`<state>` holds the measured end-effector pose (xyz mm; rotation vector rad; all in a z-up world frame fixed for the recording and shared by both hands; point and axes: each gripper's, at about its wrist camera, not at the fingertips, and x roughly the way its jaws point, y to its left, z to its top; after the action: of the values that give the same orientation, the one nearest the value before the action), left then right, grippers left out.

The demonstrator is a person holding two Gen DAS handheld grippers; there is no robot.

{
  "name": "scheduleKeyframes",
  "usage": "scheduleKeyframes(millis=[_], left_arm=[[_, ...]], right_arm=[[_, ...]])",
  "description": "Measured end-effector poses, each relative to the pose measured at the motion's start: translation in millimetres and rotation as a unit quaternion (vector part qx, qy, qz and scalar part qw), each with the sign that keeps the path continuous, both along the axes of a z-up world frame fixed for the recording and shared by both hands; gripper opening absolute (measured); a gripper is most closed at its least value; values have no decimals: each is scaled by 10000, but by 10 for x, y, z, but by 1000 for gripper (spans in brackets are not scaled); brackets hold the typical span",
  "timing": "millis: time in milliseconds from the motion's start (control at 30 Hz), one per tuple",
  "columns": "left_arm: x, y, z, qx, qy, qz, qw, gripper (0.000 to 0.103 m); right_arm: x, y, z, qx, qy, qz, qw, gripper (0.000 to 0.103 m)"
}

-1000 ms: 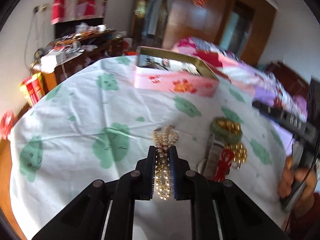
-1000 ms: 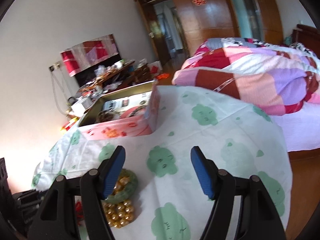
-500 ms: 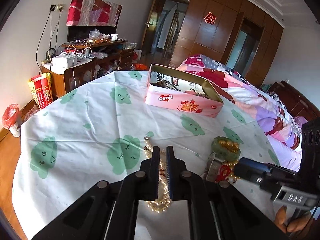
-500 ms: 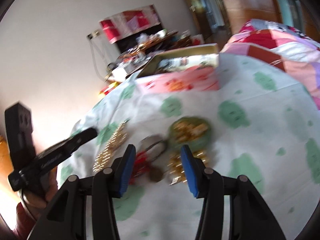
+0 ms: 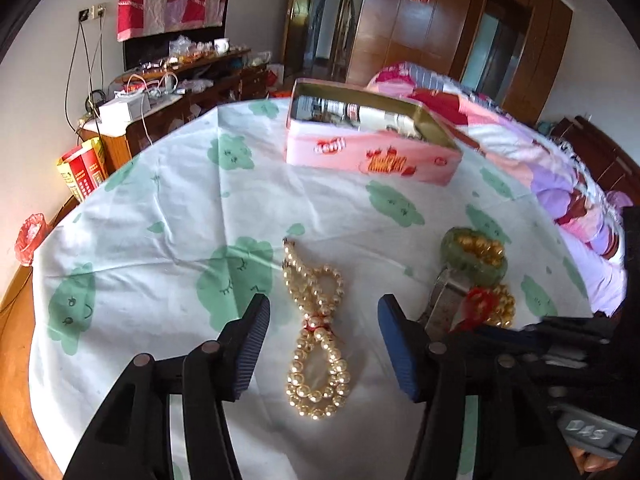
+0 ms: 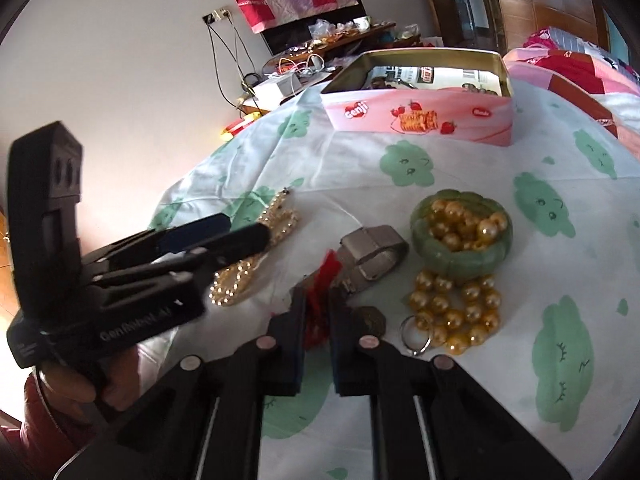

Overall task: Organize jewelry
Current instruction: 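Lift the pearl necklace with the left tool while the right tool grasps the red ribbon, then carry the pearl necklace and red ribbon over the pink tin with both tools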

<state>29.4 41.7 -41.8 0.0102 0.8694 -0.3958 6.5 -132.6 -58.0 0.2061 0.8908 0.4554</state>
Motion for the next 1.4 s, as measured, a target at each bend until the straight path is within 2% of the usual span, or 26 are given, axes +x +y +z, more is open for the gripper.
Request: scheduleKeyframes(millis=[67,167,200,233,267,300,467,567,667,833,1067,1233,1400], left_arm=[[35,-12,-57,87,194,48,9998,57],[37,-8,-55,70,199,47,9998,57],[34,-17,-53,100,191,42,9998,52],[29,-29,-52,173,165,38,9997,29],[30,-47,-55,261,156,6,9995,16],[32,-49,-55,282,151,-7,9995,13],[24,-21,-53,74,175,-162,9997,13],[18,29,-33,-117,147,-90,9998,13],[-29,95,29,-345,-48,-30,9994,13],[-90,138,119,-502,-348,50,9981,12],[-106,194,373,-965,-788,100,9922,12],[-67,113,516,-970,-1039,53,9898,12],[35,26,600,-1077,-1162,15,9874,12]], right_arm=[[-47,-26,40,77,-112,1,9999,11],[-121,-137,137,206,-286,-99,9993,11],[-132,-187,169,276,-322,-159,9990,11],[-138,-252,205,385,-352,-219,9984,11],[-137,-298,231,471,-374,-259,9979,11],[-137,-343,258,546,-408,-310,9972,11],[-101,-529,398,740,-636,-631,9932,11],[-81,-663,428,997,-643,-739,9902,11],[-63,-749,454,1191,-651,-817,9874,11],[-43,-792,489,1174,-711,-938,9861,11],[2,-893,547,1284,-794,-980,9837,11],[104,-1005,644,1545,-875,-994,9791,11],[232,-1027,727,1492,-1009,-1057,9780,11]])
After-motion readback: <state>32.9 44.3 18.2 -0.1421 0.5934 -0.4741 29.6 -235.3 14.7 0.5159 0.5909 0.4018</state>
